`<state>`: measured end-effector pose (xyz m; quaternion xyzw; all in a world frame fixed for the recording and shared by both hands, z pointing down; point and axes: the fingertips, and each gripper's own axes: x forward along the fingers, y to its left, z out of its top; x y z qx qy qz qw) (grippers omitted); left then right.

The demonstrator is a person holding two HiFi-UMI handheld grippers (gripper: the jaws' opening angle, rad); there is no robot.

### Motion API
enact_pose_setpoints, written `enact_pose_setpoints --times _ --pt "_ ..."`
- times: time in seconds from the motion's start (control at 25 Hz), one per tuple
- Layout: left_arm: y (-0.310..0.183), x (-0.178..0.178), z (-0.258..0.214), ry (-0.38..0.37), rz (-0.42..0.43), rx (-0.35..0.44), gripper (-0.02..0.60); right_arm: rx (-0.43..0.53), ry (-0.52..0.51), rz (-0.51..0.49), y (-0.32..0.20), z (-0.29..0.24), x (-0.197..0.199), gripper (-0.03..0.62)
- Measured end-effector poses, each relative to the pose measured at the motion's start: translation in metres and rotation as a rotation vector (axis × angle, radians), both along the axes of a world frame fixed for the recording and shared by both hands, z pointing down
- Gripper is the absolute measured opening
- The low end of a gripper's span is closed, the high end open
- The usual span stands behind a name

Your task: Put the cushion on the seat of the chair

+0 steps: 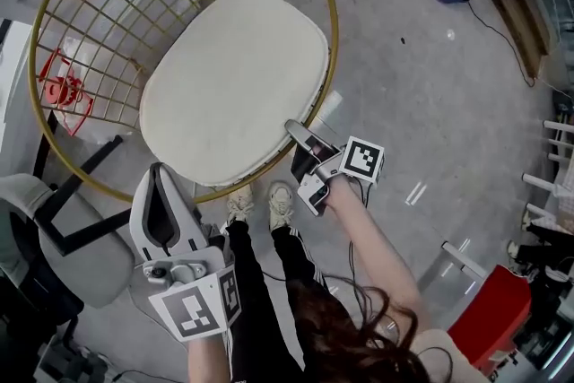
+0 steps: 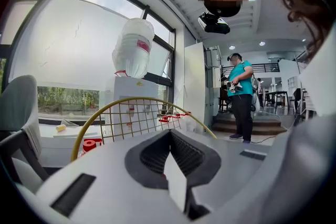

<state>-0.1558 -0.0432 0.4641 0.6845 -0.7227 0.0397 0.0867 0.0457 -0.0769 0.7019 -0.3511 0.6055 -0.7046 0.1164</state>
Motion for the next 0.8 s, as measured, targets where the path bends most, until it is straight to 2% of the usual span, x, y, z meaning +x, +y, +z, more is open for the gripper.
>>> enact_pose_setpoints --times 0.56,0.68,0.8 --pt "0.007 0.012 -0.013 -0.021 0.019 0.011 0.014 -0.084 0.084 0.099 0.028 0.018 0.059 0.124" --pt "0.007 0.016 -0.015 -0.017 0.029 0.008 0.014 -0.091 0.140 0.129 0.029 0.017 0.073 0.124" --pt "0.003 0.020 -0.025 -0.029 0.050 0.015 0.014 -0.055 0.229 0.155 0.023 0.004 0.091 0.124"
